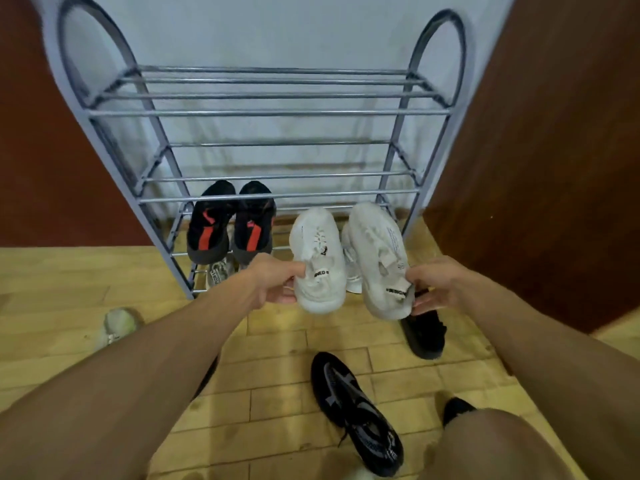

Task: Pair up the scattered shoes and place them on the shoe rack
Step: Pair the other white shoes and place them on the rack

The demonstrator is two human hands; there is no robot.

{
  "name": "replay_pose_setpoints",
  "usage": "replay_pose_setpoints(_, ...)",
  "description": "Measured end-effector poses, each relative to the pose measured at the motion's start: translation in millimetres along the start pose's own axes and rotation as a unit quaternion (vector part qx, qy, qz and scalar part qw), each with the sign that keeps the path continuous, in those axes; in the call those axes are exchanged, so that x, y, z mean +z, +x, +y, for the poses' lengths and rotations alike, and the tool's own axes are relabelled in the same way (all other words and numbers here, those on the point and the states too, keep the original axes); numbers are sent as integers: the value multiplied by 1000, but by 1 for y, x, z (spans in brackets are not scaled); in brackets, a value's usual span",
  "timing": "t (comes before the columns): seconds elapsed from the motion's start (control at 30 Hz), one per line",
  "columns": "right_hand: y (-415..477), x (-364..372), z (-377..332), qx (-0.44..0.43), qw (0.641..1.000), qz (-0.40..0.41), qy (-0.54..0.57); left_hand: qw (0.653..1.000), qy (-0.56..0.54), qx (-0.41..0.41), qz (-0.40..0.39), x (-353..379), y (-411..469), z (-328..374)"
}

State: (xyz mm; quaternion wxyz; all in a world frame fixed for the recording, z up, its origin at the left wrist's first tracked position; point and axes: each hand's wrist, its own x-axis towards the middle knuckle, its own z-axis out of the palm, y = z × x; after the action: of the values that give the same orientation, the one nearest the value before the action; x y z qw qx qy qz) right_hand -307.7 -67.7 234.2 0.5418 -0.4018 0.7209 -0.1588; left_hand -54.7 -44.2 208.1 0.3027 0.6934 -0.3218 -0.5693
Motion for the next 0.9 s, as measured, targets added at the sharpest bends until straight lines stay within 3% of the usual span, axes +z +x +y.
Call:
replay_pose_setpoints(0.17,63,8,-15,-15,999,-3,44,999,-44,10,27,14,56,25)
replay_pose_setpoints(0.47,150,13,-47,-73,994,25,77,997,-13,37,64,33,153,53)
replay_pose_setpoints(0.7,188,26,-53,-64,993,32,95,996,54,46,50,29,183,40)
replay_pose_setpoints(0.9,203,32,-41,-50,990,52,120,997,31,53,50,39,183,35)
